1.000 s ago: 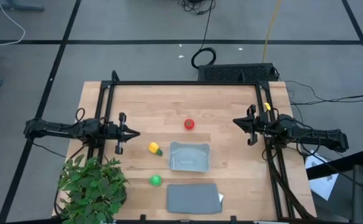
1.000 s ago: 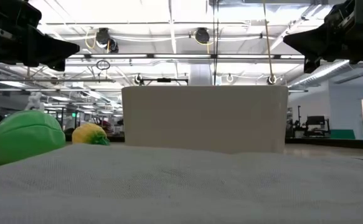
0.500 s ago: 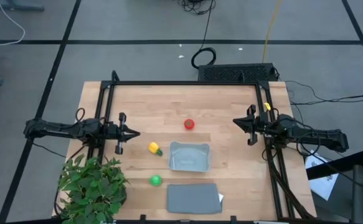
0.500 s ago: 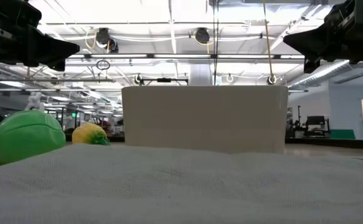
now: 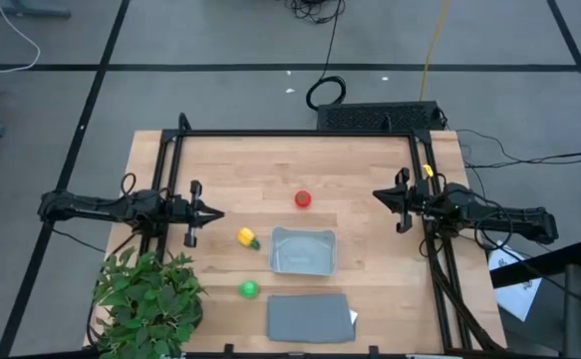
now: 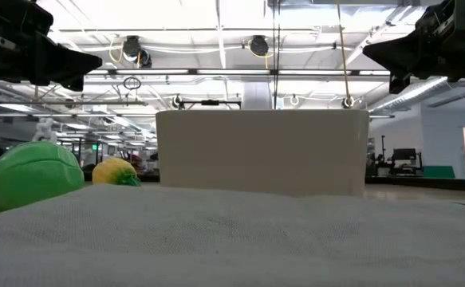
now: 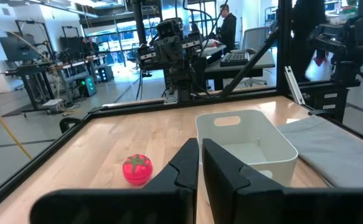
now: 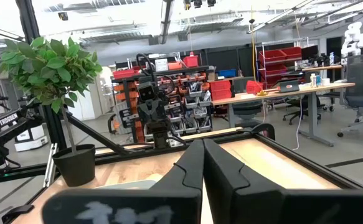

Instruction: Pick and placing Produce into tupperware

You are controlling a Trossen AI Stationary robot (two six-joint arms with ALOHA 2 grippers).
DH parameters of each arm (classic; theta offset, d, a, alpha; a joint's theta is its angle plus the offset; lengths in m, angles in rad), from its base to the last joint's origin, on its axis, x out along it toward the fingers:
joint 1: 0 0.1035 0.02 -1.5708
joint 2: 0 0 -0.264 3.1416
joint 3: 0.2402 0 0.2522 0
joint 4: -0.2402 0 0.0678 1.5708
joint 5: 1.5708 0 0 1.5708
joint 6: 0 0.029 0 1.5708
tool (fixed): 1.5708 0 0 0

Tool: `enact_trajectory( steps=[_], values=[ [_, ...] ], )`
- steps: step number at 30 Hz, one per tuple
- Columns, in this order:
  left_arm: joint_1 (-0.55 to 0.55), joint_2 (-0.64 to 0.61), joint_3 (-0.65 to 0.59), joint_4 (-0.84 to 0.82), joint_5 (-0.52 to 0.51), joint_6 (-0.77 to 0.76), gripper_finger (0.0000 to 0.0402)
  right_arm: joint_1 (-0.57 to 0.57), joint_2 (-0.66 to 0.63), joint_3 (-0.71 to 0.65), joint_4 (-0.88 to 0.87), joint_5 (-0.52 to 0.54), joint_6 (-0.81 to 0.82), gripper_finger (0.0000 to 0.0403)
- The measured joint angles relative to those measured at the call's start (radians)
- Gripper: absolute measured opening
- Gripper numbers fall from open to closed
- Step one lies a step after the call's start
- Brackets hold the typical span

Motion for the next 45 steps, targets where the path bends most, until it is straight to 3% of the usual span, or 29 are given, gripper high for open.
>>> enact_trajectory(
  steps=[12,19,30,39,45],
  values=[
    [0.0,0.0,0.0,0.002,0.0,-0.004,0.0026,0.0,0.0,0.0,0.015,0.0,0.0,0.0],
    [0.0,0.0,0.0,0.028,-0.006,-0.106,0.0026,0.0,0.0,0.0,0.015,0.0,-0.001,0.0],
    [0.0,0.001,0.0,0.16,-0.03,-0.159,0.0026,0.0,0.0,0.0,0.023,0.002,-0.132,0.0],
    [0.0,0.001,0.0,0.119,-0.115,-0.187,0.0026,0.0,0.0,0.0,0.023,0.002,-0.135,0.0],
    [0.0,0.001,0.0,0.113,-0.116,-0.184,0.0026,0.0,0.0,0.0,0.022,0.002,-0.144,0.0]
  ],
)
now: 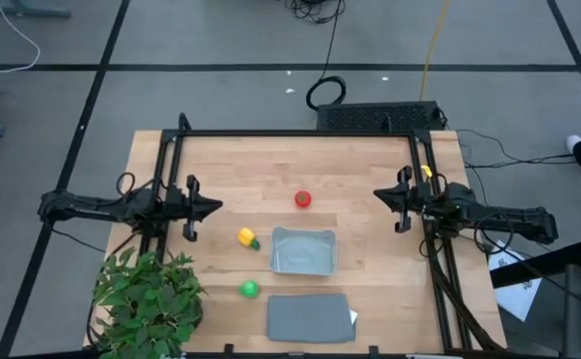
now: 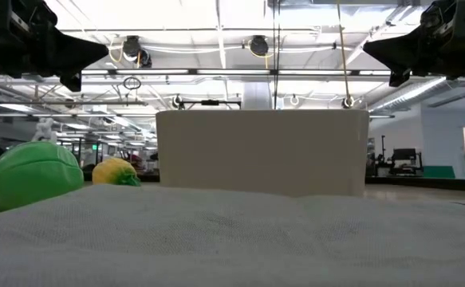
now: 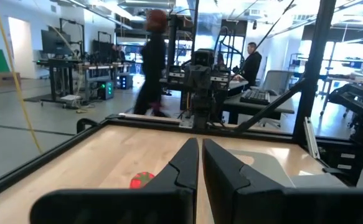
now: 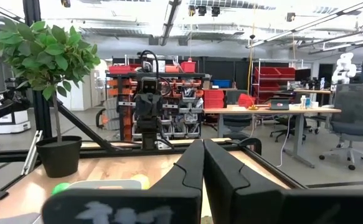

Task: Pick and placing Produce into tupperware
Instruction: Put the red tomato into the gray bin

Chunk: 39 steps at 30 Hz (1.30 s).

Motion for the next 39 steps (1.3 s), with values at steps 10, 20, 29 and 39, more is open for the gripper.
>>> enact_trajectory(
  steps=[10,20,29,39],
  values=[
    [0.0,0.0,0.0,0.013,0.009,0.001,0.0026,-0.002,0.027,0.04,-0.062,0.004,0.02,0.0013],
    [0.0,0.0,0.0,0.019,0.022,0.019,0.0026,-0.022,0.242,0.272,-0.253,0.053,-0.016,0.0156],
    [0.0,0.0,0.0,0.003,0.021,0.109,0.0026,-0.08,0.503,0.473,-0.38,0.053,-0.055,0.0254],
    [0.0,-0.001,0.0,0.026,0.015,0.072,0.0026,-0.133,0.813,0.697,-0.531,0.017,-0.106,0.0265]
  ],
)
